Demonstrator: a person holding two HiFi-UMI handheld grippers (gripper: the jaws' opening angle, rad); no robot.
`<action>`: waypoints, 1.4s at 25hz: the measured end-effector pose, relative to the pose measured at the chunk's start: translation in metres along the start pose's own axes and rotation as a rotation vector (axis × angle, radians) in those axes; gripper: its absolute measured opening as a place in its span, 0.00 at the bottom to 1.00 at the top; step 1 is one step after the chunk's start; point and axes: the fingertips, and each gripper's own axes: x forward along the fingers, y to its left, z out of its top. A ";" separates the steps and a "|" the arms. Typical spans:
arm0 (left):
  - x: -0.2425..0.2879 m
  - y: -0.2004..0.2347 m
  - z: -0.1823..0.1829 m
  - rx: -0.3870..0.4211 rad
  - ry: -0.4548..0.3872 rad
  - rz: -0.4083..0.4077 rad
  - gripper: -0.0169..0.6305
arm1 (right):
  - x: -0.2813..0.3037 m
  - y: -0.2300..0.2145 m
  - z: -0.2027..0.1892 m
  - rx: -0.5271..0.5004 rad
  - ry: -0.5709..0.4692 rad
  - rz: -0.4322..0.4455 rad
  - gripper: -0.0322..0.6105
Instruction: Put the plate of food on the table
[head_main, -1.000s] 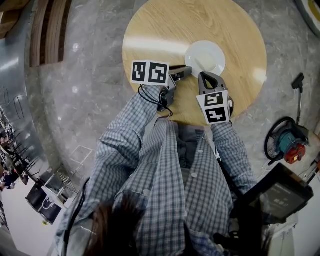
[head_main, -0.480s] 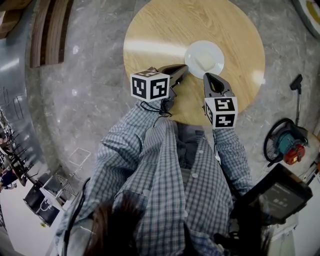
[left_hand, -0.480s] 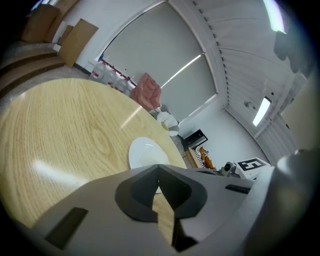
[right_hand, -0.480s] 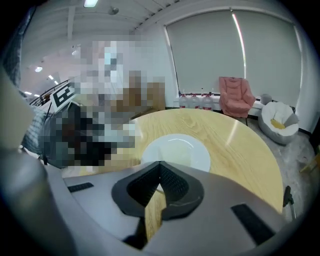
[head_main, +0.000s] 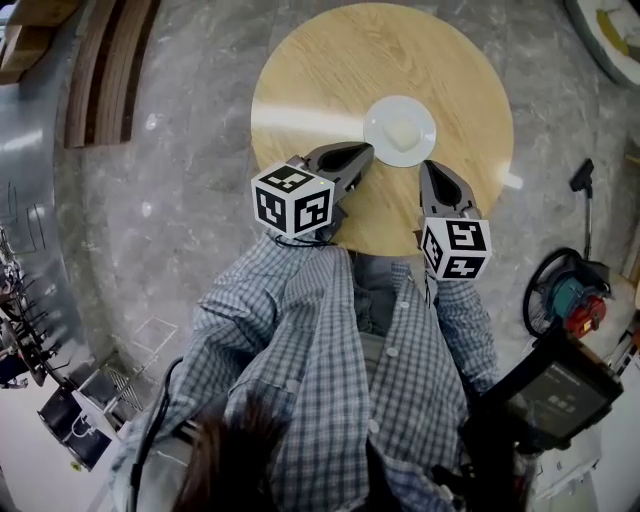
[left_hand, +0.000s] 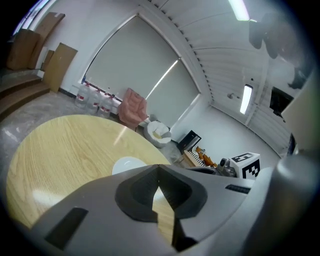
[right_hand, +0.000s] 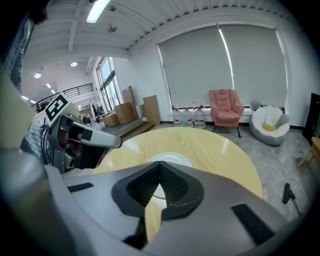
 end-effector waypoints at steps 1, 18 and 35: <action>-0.013 -0.016 0.003 0.014 -0.012 -0.002 0.04 | -0.018 0.006 0.006 0.002 -0.018 0.001 0.06; -0.064 -0.096 0.071 0.215 -0.176 -0.058 0.04 | -0.095 0.023 0.117 -0.021 -0.321 -0.004 0.06; -0.093 -0.126 0.141 0.401 -0.348 -0.038 0.04 | -0.126 0.051 0.199 -0.123 -0.540 0.043 0.06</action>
